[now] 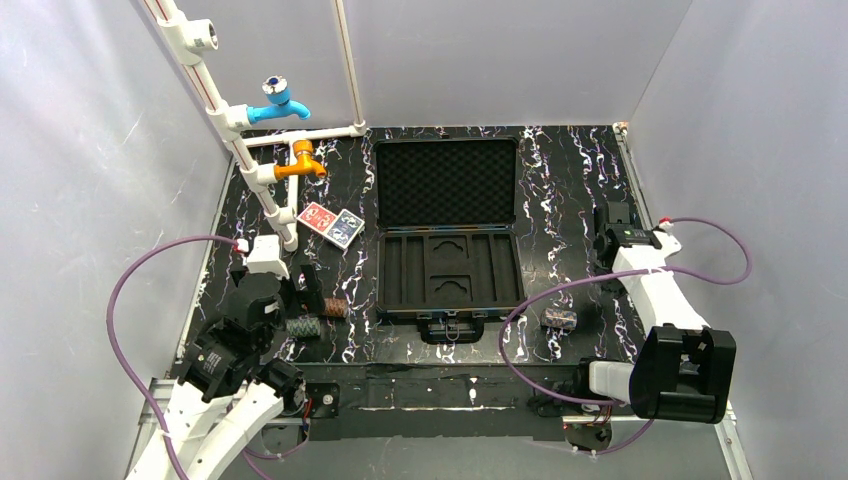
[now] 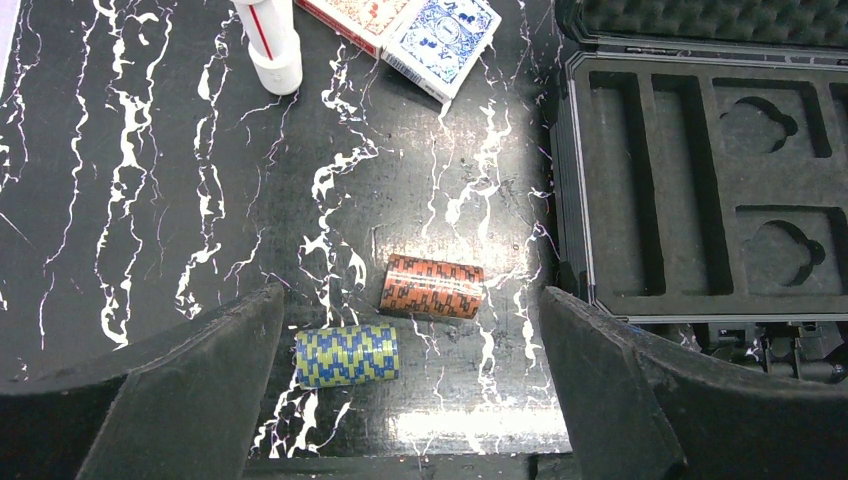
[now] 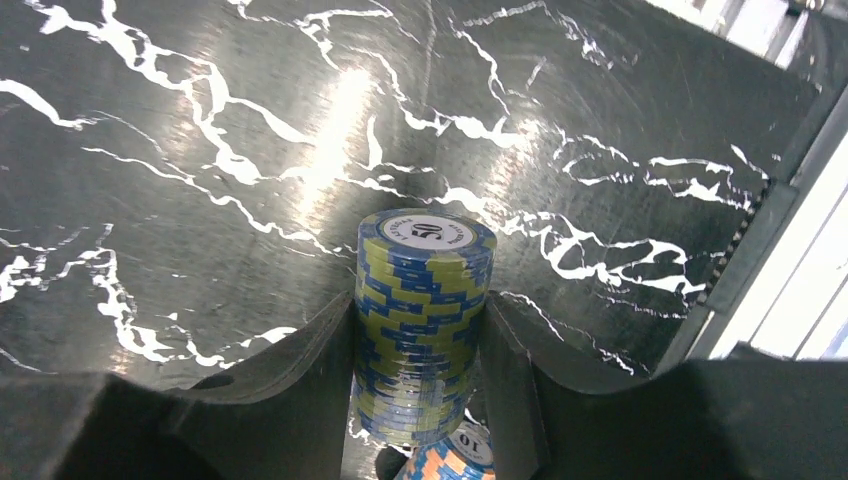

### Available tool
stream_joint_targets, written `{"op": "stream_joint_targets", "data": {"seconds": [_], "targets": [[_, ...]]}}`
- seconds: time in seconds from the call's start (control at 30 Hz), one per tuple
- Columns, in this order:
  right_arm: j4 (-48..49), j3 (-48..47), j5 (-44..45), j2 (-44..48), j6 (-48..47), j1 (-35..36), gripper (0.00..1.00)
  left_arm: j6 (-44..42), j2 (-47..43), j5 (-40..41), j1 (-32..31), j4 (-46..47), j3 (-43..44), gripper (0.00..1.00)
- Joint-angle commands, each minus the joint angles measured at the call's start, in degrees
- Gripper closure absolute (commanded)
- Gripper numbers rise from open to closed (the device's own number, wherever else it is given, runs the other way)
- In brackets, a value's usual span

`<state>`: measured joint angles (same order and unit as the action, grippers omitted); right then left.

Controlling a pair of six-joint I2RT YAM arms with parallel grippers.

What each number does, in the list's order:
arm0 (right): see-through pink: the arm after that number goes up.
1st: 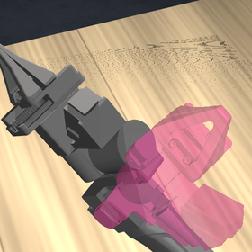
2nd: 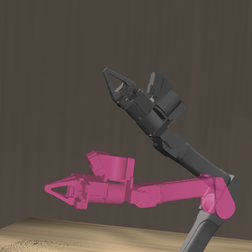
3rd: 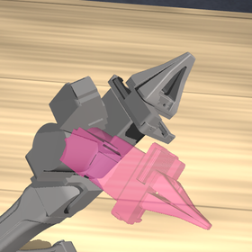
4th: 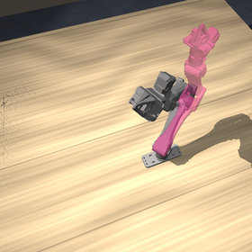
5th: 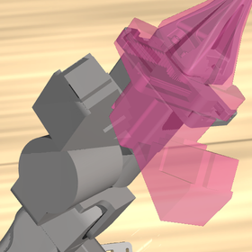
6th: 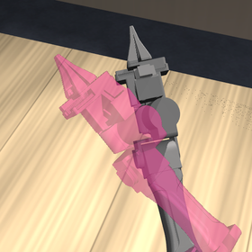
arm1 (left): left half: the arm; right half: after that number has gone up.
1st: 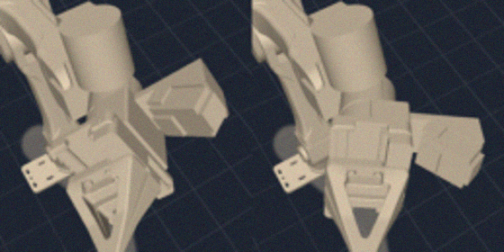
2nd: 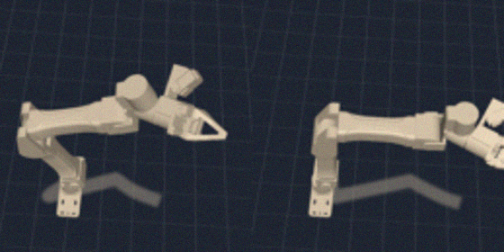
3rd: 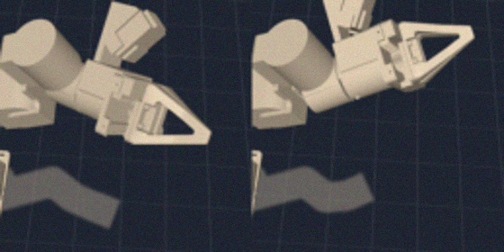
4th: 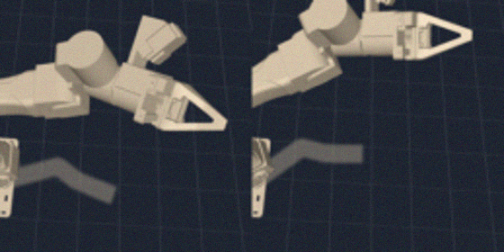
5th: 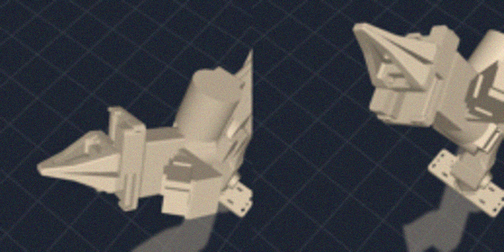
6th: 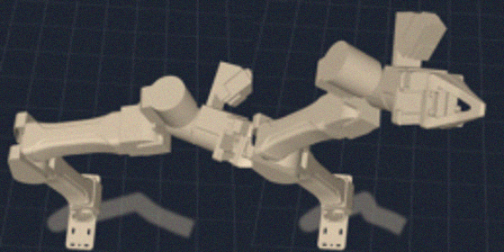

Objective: Pack up texas hold em set

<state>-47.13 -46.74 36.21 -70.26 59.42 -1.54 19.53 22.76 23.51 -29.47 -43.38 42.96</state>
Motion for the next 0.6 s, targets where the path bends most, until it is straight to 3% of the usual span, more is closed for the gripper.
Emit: {"op": "stream_joint_targets", "data": {"seconds": [0.0, 0.2, 0.43, 0.57], "targets": [[4.2, -5.0, 3.8, 1.0, -8.1, -0.3, 0.99, -0.2, -0.3, 0.2, -0.2, -0.1, -0.6, 0.01], [4.9, -11.7, 0.5, 0.0, -16.9, -0.3, 0.99, -0.5, -0.3, -0.5, -0.3, 0.1, -0.6, 0.01], [9.8, -16.9, -15.4, -1.1, -25.7, -0.1, 0.99, -0.9, -0.2, -2.2, -0.2, 0.4, -0.7, 0.01], [13.6, -19.4, -21.0, -1.6, -30.7, 6.1, 0.99, -1.2, -0.5, -3.3, -0.3, 0.7, -0.8, 0.01]]}}
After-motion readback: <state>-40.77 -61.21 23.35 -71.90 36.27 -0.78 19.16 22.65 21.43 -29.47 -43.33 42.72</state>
